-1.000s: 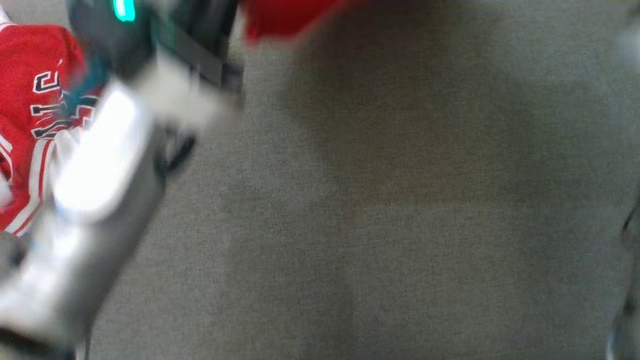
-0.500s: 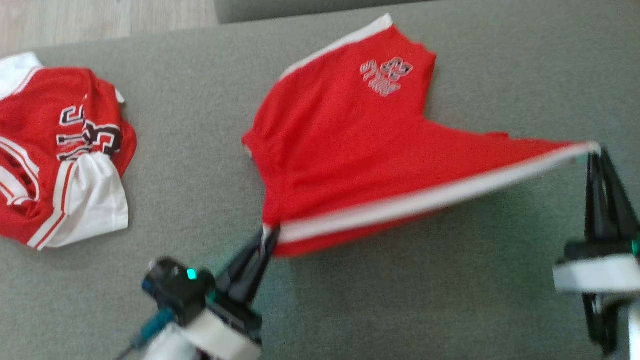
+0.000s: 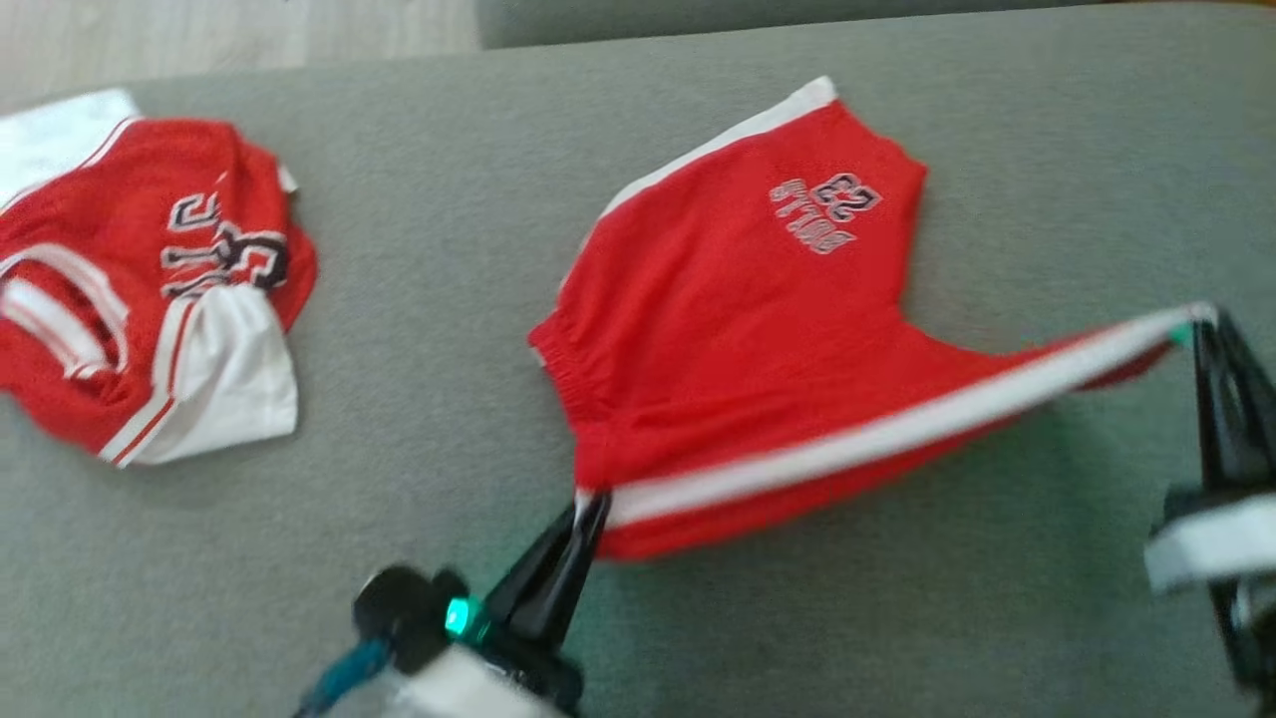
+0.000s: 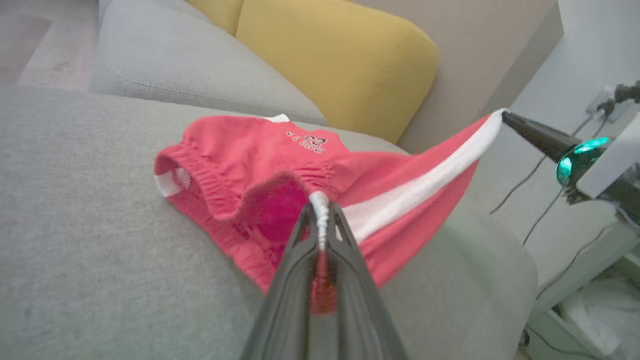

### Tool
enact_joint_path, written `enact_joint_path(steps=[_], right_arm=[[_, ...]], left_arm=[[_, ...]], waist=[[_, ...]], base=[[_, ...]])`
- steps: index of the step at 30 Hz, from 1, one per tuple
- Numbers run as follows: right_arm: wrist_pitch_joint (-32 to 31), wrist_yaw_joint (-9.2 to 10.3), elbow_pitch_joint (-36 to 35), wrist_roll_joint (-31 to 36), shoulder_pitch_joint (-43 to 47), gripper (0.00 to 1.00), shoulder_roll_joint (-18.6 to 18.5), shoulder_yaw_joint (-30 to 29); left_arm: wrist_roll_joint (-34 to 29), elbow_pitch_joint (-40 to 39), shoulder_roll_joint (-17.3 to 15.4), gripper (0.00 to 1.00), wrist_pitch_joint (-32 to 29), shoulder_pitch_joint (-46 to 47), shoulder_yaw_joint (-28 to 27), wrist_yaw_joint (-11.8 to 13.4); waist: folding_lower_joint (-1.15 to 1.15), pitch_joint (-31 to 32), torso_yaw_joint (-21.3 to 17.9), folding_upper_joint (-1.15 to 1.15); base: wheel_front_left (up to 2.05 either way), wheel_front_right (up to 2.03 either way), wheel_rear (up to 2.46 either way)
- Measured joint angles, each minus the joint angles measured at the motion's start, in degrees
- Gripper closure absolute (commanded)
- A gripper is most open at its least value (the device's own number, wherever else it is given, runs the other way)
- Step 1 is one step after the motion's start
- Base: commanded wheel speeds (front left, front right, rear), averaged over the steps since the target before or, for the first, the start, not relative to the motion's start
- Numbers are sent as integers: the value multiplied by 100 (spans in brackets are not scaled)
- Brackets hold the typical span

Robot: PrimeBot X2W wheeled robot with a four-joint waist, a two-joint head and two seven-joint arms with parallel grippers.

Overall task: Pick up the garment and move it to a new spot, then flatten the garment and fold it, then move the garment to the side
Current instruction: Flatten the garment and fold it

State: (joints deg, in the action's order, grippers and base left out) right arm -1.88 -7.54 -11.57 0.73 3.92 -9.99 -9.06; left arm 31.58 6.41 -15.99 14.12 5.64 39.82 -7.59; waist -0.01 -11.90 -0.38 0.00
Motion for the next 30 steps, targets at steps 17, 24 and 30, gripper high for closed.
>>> enact_joint_path(steps=[17,24,30], right_arm=[[-746,0,3054,-236,-3776,100,-1294,1750],[-714,0,4120,-279,-4880,100,-1423,2362],[-414,0,4914,-397,-5359,77,-1423,2722]], left_arm=[[1596,1352,762,100,-547,2281,92,1],[1626,2004,827,100,-333,2885,10,20],[1625,2330,995,35,-197,2997,8,18]], waist=[[2,-633,786,0],[2,-941,899,0],[1,-1107,1021,0]], base=[[0,0,0],[0,0,0],[0,0,0]])
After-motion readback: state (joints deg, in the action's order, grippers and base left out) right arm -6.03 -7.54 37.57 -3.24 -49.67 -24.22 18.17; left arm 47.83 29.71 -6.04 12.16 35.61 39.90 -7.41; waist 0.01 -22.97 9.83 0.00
